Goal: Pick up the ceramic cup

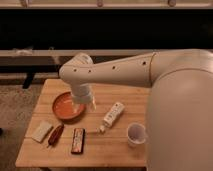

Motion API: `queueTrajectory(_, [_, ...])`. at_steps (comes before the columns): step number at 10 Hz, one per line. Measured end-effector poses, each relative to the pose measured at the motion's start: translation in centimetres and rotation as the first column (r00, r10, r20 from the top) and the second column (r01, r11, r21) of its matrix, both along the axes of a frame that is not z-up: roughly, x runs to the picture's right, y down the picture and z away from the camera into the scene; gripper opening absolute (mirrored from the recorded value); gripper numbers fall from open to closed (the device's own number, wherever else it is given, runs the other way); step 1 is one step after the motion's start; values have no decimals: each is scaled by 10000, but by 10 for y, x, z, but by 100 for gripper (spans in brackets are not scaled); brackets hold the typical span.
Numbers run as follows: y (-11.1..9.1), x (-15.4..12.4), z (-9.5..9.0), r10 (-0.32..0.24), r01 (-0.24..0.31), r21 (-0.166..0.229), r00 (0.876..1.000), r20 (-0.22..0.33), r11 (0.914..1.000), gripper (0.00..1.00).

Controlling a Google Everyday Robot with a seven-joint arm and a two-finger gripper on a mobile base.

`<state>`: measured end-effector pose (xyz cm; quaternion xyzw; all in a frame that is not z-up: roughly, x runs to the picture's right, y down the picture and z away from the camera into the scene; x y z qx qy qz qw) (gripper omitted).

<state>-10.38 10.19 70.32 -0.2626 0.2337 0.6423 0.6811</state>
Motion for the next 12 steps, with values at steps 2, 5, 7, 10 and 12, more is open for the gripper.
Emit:
queueTrajectory(2, [0, 0, 1, 15, -15, -5, 10000, 2, 10000, 65])
queueTrajectory(5, [1, 24, 12, 333, -341, -126, 9975, -617, 9993, 65])
queueTrajectory(7, [9, 64, 14, 645, -679, -219, 9893, -1308, 9975, 65])
queueTrajectory(10, [23, 133, 7, 1381, -1461, -150, 9600, -2437, 9892, 65])
queueTrajectory(12, [32, 171, -3, 1944, -2053, -9, 9282, -3173, 9787, 65])
